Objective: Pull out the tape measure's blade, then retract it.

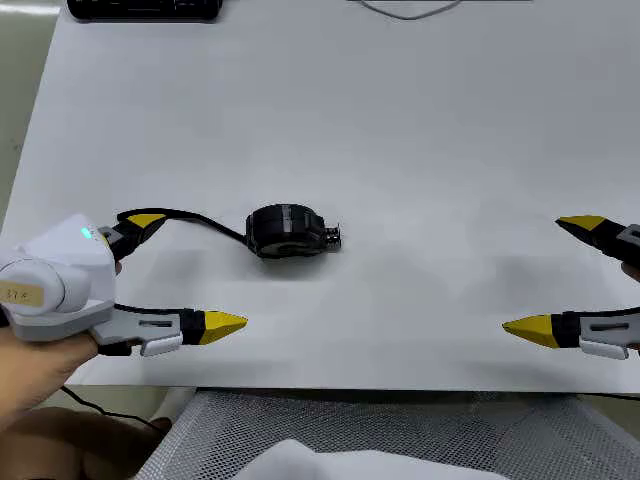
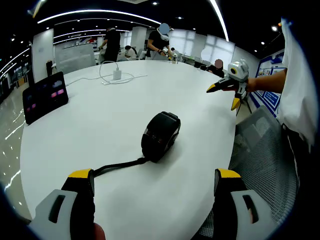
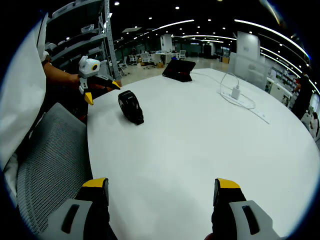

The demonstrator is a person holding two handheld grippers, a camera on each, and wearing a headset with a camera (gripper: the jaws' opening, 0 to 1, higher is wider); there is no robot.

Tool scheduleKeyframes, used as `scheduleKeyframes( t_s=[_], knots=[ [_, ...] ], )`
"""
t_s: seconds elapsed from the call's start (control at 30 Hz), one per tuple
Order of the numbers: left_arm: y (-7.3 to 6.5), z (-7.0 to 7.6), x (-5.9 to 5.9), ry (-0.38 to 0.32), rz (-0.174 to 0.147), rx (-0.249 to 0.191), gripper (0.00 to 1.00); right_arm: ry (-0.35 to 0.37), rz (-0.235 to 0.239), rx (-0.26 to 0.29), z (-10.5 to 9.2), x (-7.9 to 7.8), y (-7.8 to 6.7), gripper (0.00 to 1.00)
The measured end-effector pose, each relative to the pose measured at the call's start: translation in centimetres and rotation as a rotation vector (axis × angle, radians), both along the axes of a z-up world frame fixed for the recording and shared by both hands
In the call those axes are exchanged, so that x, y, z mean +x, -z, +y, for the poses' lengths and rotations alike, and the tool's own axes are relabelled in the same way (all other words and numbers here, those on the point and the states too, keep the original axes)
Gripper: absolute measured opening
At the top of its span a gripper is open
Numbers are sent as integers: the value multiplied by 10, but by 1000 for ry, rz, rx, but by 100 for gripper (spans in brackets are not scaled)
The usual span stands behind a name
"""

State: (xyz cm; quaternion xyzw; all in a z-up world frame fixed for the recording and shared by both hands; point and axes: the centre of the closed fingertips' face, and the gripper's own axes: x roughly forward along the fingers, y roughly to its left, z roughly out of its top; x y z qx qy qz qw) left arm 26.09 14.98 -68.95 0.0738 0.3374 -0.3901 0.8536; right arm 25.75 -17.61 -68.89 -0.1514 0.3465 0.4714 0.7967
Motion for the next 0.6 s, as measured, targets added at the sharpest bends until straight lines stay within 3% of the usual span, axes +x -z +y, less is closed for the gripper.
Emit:
scheduleKeyframes(
  t_s=[0.6],
  knots=[
    [0, 5, 3, 3, -3, 14, 98, 1, 7, -8, -2, -1, 3, 86]
  ],
)
